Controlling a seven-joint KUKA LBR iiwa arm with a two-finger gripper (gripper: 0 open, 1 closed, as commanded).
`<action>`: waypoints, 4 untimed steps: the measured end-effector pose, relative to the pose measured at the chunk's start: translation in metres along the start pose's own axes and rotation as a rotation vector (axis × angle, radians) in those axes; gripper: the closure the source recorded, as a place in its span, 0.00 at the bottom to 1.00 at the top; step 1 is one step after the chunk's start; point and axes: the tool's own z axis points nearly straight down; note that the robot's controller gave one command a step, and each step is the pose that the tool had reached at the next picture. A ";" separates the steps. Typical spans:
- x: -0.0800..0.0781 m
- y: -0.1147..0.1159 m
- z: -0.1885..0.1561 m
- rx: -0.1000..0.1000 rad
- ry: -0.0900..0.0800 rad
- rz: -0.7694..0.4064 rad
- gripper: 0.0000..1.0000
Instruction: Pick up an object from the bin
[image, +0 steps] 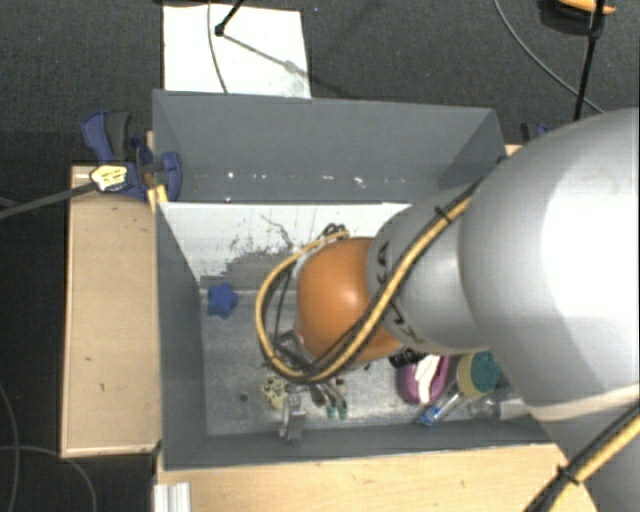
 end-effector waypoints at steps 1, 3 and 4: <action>-0.001 0.000 -0.001 -0.001 -0.002 0.005 0.00; -0.001 0.000 -0.012 0.000 0.003 0.014 1.00; -0.003 0.001 -0.043 -0.001 0.001 0.017 1.00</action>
Offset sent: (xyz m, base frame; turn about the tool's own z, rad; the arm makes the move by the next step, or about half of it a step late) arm 0.0000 0.0000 0.0000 0.0000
